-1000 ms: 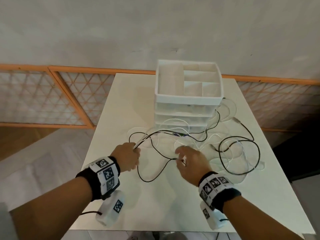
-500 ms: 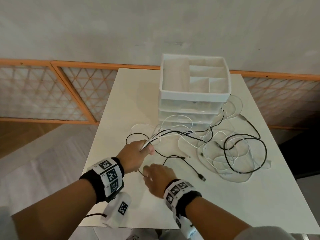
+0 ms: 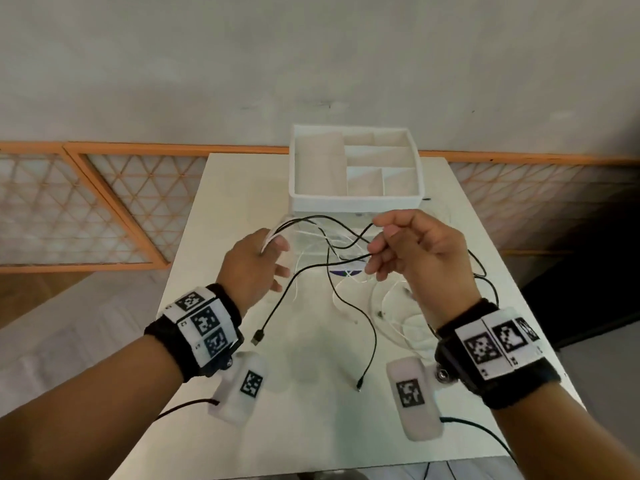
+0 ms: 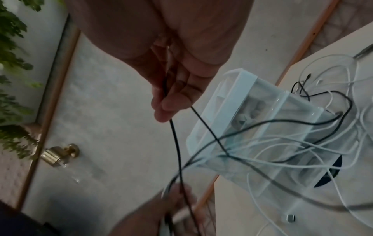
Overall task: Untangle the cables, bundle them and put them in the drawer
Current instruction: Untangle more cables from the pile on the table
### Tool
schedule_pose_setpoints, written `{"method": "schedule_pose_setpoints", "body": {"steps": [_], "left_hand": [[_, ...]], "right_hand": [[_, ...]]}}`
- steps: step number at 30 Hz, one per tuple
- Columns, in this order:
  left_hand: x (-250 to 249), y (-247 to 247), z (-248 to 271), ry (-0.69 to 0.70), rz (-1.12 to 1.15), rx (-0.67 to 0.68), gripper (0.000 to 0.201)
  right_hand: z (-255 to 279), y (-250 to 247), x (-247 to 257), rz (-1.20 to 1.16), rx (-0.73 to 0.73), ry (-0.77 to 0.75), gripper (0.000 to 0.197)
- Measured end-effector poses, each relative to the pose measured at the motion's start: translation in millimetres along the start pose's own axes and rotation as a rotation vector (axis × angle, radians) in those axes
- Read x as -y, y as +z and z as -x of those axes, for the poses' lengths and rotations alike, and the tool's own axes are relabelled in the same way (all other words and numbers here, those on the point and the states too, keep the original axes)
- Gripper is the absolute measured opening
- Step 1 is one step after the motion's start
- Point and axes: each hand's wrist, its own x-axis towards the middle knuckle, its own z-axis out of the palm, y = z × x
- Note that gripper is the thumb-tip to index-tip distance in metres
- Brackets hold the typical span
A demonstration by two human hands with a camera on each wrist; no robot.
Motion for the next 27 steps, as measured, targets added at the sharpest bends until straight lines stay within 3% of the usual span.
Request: {"method": "schedule_pose_setpoints", "body": {"steps": [4, 7, 12, 16, 20, 24, 27], "left_hand": [[-35.1, 28.1, 11.2, 0.084, 0.153, 0.256, 0.024], [-37.2, 43.2, 15.8, 0.101, 0.11, 0.362, 0.028], [-10.2, 30.1, 15.4, -0.06, 0.031, 0.353, 0.039], [4.9, 12.7, 15.8, -0.097, -0.062, 0.389, 0.04], [1.6, -0.6, 17.1, -0.166, -0.008, 0.389, 0.037], [-8.6, -9.7, 12.4, -0.16, 0.08, 0.285, 0.041], [-13.4, -10.5, 8.7, -0.168, 0.126, 0.22, 0.043]], "right_hand": [[5.6, 17.7, 0.1, -0.03, 0.075, 0.018, 0.025], [-3.3, 14.8, 7.1, 0.136, -0.026, -0.044, 0.033], [-28.1, -21.3, 29.2, 0.318, -0.25, -0.087, 0.019], [-43.2, -44.3, 37.6, 0.41, -0.354, -0.053, 0.006], [-61.8, -63.5, 28.1, 0.561, -0.488, 0.017, 0.035], [-78.5, -85.2, -2.5, 0.698, -0.4, 0.306, 0.058], [-88.6, -95.6, -11.0, 0.714, -0.368, 0.331, 0.06]]}}
